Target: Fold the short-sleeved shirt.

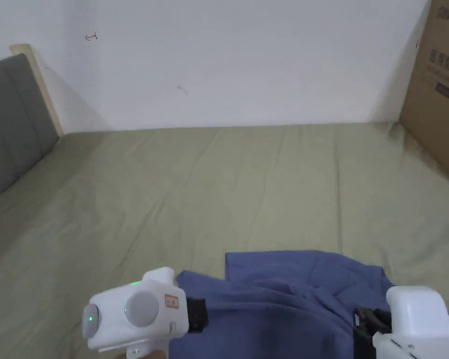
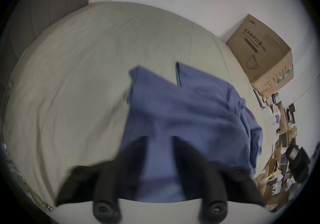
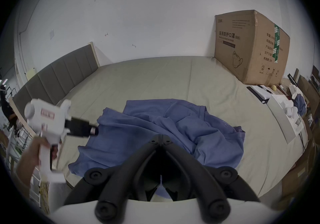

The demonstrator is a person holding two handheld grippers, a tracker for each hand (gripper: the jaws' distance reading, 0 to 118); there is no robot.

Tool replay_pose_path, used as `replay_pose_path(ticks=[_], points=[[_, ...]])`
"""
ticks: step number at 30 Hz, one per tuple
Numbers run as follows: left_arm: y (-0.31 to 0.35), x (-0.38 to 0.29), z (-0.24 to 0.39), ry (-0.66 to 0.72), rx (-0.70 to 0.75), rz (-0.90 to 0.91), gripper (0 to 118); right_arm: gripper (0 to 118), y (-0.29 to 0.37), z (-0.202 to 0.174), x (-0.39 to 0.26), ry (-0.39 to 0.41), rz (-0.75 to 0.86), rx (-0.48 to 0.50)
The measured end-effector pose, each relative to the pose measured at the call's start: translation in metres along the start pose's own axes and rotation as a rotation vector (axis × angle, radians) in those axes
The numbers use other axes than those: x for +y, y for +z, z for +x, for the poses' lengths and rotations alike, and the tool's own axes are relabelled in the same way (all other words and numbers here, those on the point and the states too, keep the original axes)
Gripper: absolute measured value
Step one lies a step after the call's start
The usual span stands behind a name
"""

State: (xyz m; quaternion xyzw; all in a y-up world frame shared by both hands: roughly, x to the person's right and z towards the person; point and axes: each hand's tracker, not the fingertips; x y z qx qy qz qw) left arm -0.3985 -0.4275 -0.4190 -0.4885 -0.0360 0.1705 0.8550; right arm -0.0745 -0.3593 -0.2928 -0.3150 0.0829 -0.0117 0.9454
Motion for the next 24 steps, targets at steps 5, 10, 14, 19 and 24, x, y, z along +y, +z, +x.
replay_pose_path(ticks=[5,10,14,19,24], points=[[-0.033,0.062,-0.002,0.006,0.067,0.061,117,0,-0.022,0.003,0.003,0.006,-0.039,0.007],[-0.092,0.07,-0.003,-0.133,0.14,-0.072,89,0,-0.045,0.013,-0.003,0.002,-0.098,-0.012],[-0.103,0.05,0.008,-0.235,0.21,0.01,74,0,-0.055,0.022,-0.009,-0.011,-0.13,-0.029],[-0.096,0.042,0.023,-0.319,0.29,0.051,5,0,-0.066,0.032,-0.015,-0.064,-0.167,-0.025],[-0.086,0.046,0.024,-0.324,0.27,0.028,4,0,-0.067,0.043,-0.001,-0.056,-0.172,0.006]])
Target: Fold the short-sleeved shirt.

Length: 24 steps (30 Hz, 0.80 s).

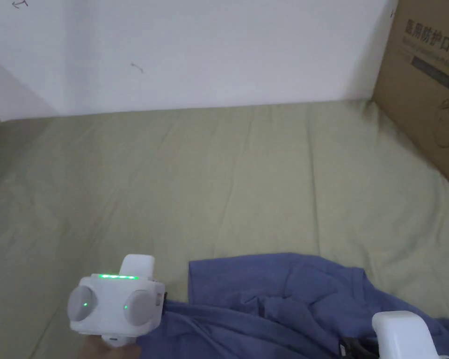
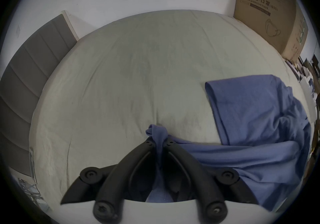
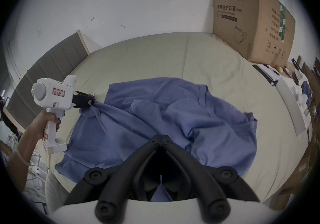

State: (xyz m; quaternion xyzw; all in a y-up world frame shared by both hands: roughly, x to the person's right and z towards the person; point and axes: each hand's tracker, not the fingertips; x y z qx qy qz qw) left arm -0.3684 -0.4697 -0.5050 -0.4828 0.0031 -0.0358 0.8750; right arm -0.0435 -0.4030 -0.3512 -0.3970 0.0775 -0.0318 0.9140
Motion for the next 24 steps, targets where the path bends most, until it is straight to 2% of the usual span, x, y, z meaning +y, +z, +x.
replay_pose_path(ticks=[3,4,7,8,10,11,13,14,17,19,20,21,22,23,24], points=[[0.02,0.005,-0.015,0.059,-0.074,0.025,4,0,-0.009,0.014,0.031,0.006,0.008,0.056],[0.027,0.005,-0.019,0.066,-0.093,0.035,4,0,-0.016,0.019,0.045,0.024,-0.004,0.106],[0.044,0.009,-0.032,0.117,-0.131,0.061,4,1,-0.04,0.021,0.086,0.117,0.011,0.095],[0.048,0.008,-0.034,0.127,-0.144,0.069,4,23,-0.05,0.022,0.1,0.152,-0.02,0.11],[0.056,0.007,-0.035,0.128,-0.154,0.079,4,90,-0.082,0.018,0.128,0.239,-0.091,0.131],[0.06,0.006,-0.036,0.126,-0.158,0.086,4,109,-0.095,0.015,0.136,0.266,-0.094,0.135],[0.064,0.004,-0.036,0.127,-0.165,0.099,4,110,-0.126,0.009,0.156,0.329,-0.114,0.157],[0.064,0.003,-0.037,0.128,-0.171,0.098,4,110,-0.14,0.005,0.162,0.348,-0.152,0.128],[0.063,0.0,-0.04,0.139,-0.176,0.087,4,109,-0.193,-0.003,0.172,0.489,-0.234,0.104],[0.061,-0.002,-0.042,0.144,-0.177,0.08,4,103,-0.222,-0.002,0.169,0.529,-0.305,0.046],[0.06,-0.004,-0.043,0.146,-0.179,0.078,4,91,-0.235,-0.001,0.164,0.535,-0.348,0.024],[0.059,-0.004,-0.044,0.152,-0.185,0.076,4,81,-0.249,0.002,0.157,0.5,-0.384,-0.005],[0.058,-0.003,-0.045,0.169,-0.195,0.068,4,80,-0.261,0.006,0.149,0.459,-0.415,0.011],[0.057,-0.004,-0.047,0.177,-0.202,0.068,4,80,-0.263,0.01,0.142,0.382,-0.381,0.063],[0.055,-0.004,-0.047,0.178,-0.203,0.069,4,75,-0.255,0.009,0.141,0.367,-0.328,0.037]])
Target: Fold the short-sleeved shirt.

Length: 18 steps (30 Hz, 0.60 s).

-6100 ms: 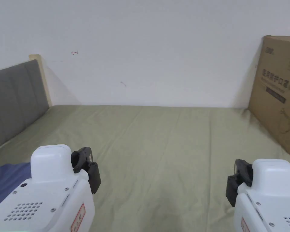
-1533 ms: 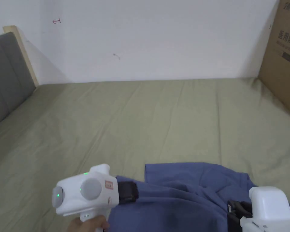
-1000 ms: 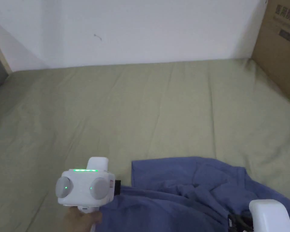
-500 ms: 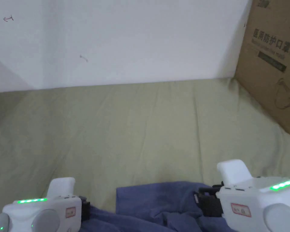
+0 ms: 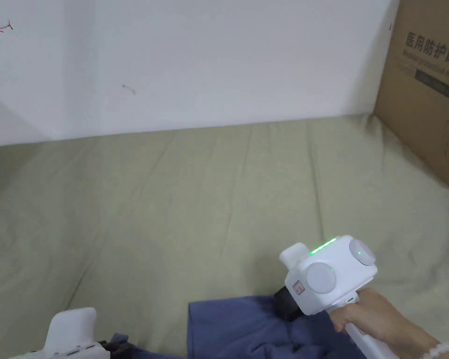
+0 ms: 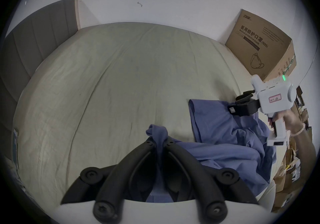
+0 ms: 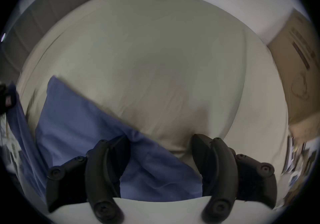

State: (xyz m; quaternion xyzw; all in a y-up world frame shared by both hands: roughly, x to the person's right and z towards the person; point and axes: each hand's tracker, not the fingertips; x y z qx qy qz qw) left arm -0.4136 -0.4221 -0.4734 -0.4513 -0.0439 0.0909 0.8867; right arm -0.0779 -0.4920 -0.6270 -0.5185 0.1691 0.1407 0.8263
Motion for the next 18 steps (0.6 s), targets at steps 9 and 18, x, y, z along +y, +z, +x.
replay_pose_path(ticks=[9,18], points=[[0.018,0.003,-0.001,0.038,-0.019,0.0,4,0,0.021,-0.027,0.014,0.138,-0.059,-0.113],[0.077,0.034,0.001,0.024,0.006,0.089,4,0,0.178,0.06,0.024,-0.176,0.207,-0.002]])
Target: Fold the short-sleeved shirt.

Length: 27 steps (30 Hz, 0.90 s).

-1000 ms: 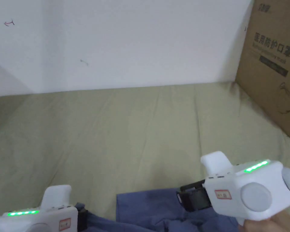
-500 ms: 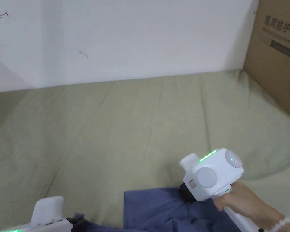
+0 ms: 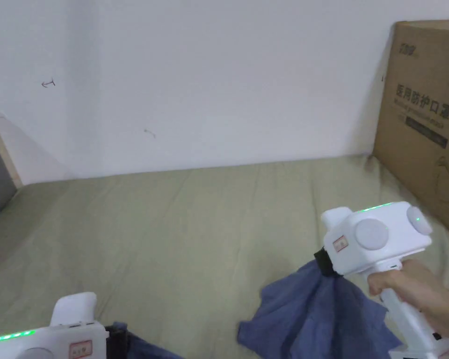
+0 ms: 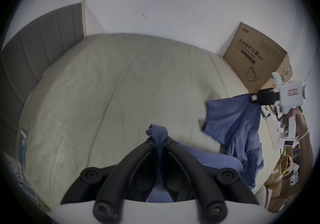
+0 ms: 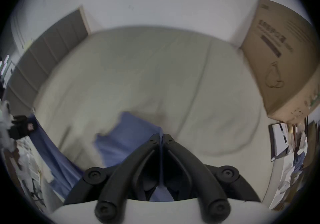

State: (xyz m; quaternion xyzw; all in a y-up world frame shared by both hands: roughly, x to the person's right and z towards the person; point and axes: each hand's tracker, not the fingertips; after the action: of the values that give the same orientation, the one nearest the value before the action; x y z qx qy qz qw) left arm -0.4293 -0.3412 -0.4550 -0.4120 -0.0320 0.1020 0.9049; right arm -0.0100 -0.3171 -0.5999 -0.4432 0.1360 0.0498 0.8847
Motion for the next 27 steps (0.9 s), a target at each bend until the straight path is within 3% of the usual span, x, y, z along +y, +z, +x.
replay_pose_path(ticks=[9,13,17,21,23,27], points=[[0.069,0.106,0.009,-0.079,0.106,0.2,4,0,0.166,0.071,0.055,-0.159,0.253,-0.124],[0.118,0.164,0.016,-0.026,0.11,0.323,4,0,0.228,0.086,0.075,-0.242,0.36,-0.109],[0.162,0.212,0.033,-0.129,0.162,0.44,4,0,0.276,0.083,0.09,-0.205,0.426,-0.138],[0.191,0.251,0.036,-0.021,0.144,0.517,4,0,0.307,0.084,0.111,-0.256,0.485,-0.128],[0.196,0.272,0.039,-0.073,0.183,0.541,4,0,0.321,0.086,0.126,-0.3,0.517,-0.11],[0.207,0.31,0.038,-0.065,0.177,0.563,4,0,0.346,0.081,0.163,-0.271,0.545,-0.131]])
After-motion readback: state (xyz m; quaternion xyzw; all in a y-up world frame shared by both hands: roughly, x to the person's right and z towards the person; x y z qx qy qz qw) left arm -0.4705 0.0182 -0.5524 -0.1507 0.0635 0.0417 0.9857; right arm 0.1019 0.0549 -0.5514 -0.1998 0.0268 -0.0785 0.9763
